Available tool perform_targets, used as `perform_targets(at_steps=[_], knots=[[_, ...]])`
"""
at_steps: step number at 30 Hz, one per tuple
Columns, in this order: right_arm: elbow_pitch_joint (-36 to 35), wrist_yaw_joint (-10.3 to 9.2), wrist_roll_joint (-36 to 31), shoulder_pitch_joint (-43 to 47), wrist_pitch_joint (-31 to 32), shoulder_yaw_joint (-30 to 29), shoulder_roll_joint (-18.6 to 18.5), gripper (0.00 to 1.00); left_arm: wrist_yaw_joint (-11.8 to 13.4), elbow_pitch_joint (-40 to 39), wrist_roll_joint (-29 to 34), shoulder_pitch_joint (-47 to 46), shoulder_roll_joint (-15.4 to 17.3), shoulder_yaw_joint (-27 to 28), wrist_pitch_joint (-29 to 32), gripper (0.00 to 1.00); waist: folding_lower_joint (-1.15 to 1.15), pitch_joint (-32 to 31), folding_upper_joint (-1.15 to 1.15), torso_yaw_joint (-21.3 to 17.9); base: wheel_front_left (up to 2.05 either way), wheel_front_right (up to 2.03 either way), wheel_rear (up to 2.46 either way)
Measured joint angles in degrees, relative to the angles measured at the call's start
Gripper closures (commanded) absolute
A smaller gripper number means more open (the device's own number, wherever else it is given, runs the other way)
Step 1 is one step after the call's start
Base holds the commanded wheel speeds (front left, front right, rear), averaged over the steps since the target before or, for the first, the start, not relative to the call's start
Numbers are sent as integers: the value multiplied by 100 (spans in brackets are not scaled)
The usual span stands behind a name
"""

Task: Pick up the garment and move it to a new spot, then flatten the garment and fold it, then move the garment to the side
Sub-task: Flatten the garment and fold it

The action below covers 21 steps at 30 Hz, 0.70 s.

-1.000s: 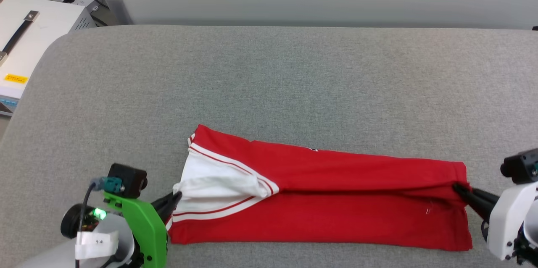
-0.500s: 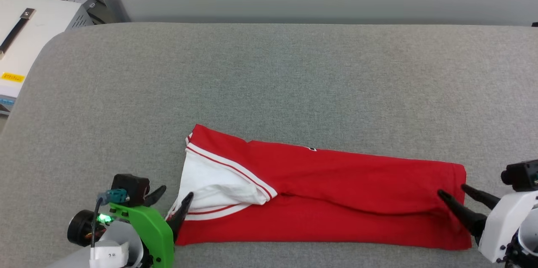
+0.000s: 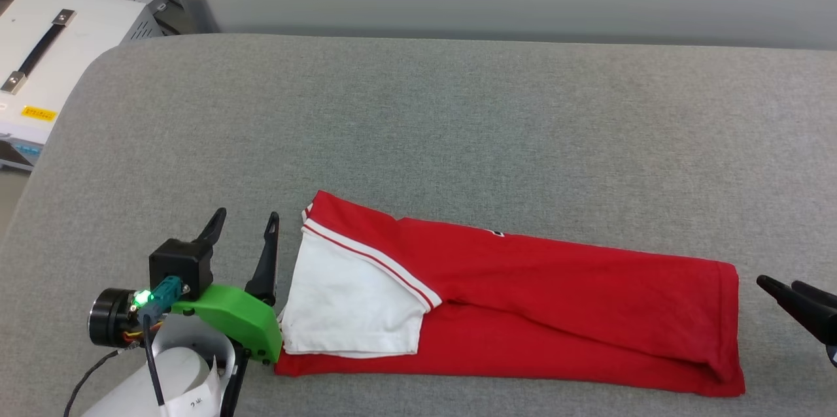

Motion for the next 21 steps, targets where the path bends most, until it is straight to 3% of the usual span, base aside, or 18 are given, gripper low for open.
perform_targets(at_steps=[7,13,21], knots=[[466,1,154,-7,566,-4,109,0,-53,-129,1134,676,-656,1330,-1,0,0,174,0,149,0,0,0],[814,0,153,-88,695,187,396,0,-468,-126,1841,1083,-1314,2191,-1,0,0,336,0,304,0,0,0],[806,0,152,-420,690,459,639,0,-1037,-82,2531,1303,-1974,2887,-1,0,0,467,0,469,0,0,0]])
